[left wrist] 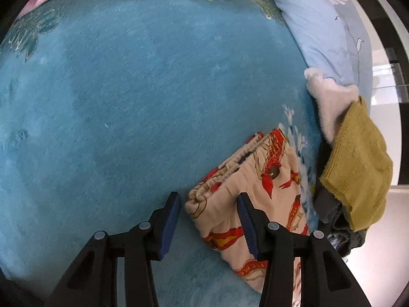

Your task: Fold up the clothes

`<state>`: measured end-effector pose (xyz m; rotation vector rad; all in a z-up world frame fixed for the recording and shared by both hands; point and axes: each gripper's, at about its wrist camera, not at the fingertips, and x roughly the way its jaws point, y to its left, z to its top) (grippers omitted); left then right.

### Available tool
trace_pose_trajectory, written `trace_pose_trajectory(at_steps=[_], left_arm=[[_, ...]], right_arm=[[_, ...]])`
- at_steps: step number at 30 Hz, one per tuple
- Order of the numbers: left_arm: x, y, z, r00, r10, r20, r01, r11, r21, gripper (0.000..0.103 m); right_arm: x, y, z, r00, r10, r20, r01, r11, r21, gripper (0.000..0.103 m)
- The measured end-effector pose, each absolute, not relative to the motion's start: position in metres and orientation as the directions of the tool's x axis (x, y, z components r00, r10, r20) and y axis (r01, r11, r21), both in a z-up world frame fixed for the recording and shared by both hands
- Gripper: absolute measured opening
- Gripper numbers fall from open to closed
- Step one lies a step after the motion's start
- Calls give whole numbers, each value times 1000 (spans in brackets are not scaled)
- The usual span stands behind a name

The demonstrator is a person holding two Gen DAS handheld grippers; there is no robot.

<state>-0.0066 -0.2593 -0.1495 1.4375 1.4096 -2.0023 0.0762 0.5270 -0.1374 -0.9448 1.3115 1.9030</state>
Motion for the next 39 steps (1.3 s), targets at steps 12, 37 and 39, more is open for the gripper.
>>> trace_pose_trajectory(at_steps=[12,37,39], left_arm=[[6,-268,-156,-502,316,-805,700,-398,-592,50],[58,-289,-151,-534,348,-771,661,-396,-637,60],[60,-288,-150,-541,349,-765,647,-409,-644,60]], right_arm=[[29,531,-157,-507,39,-861,-814,-350,463,5],[90,534,-163,-486,79,-870,-856,-241,456,50],[84,534,-165,-491,88,-867,-857,-231,461,51]])
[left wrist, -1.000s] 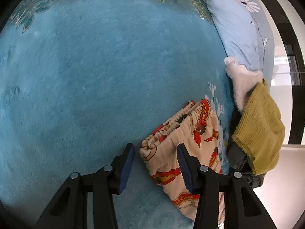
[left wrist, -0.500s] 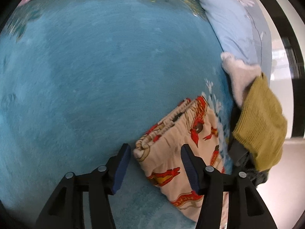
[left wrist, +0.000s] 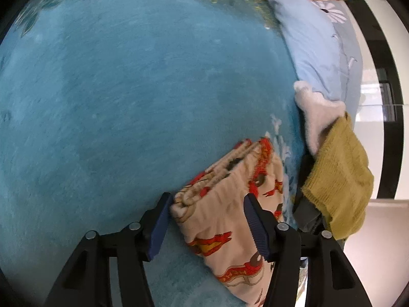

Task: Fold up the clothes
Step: 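Press the folded pants with the left gripper while the right gripper holds the leg end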

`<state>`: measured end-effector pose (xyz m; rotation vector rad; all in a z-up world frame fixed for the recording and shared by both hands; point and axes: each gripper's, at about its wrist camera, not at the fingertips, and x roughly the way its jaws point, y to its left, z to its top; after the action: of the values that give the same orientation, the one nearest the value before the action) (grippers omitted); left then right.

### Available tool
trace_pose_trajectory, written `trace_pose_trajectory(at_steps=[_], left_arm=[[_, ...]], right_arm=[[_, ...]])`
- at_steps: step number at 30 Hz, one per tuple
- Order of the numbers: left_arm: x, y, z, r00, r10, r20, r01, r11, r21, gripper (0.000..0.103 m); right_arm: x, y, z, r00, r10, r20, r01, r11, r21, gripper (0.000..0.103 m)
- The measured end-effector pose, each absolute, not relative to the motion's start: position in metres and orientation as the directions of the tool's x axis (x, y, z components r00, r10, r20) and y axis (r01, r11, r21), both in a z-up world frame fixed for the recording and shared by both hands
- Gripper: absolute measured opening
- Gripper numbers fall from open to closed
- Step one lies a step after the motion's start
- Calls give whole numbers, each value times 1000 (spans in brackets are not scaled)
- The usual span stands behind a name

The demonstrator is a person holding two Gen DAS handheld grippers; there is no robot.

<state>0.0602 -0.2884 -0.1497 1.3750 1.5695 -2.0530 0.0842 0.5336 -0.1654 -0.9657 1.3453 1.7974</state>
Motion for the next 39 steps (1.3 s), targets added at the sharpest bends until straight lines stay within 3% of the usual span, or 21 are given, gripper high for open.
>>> trace_pose_trajectory(at_steps=[2,3,4,6,12,17,21,25,28,33,36,39], left_arm=[[60,-286,-150,-536,346,-770,644,-422,-638,59],[60,-285,-151,-534,344,-772,642,-428,-636,53],[60,-285,-152,-518,336,-787,649,-446,-617,36],[62,-286,-153,-485,318,-815,660,-479,-579,26],[73,-300,-105,-518,306,-799,593,-544,-593,20],[113,-336,-21,-616,260,-744,469,-638,-611,20],[135,-360,-45,-515,194,-835,547,-675,-495,21],[155,-387,-95,-402,309,-862,692,-514,-507,21],[167,-392,-105,-351,306,-885,736,-495,-462,21],[178,-394,-95,-387,287,-876,725,-492,-481,23],[185,-387,-81,-402,230,-886,696,-552,-459,23],[191,-376,-67,-412,186,-892,652,-623,-431,23]], right_arm=[[76,531,-164,-501,92,-860,-848,-249,467,46],[72,530,-163,-500,87,-861,-846,-263,465,32],[68,529,-162,-493,82,-866,-846,-278,455,23],[60,526,-157,-483,79,-872,-844,-308,440,13],[48,510,-102,-511,115,-852,-792,-448,415,11],[65,482,-30,-670,78,-738,-645,-552,528,11],[100,464,-40,-676,55,-735,-619,-584,526,11],[127,459,-113,-560,12,-828,-711,-519,474,11],[144,459,-148,-514,3,-858,-783,-411,468,11],[134,440,-96,-574,32,-818,-719,-497,485,11],[114,393,-37,-649,29,-761,-575,-674,464,11],[88,320,0,-678,25,-734,-414,-839,354,11]])
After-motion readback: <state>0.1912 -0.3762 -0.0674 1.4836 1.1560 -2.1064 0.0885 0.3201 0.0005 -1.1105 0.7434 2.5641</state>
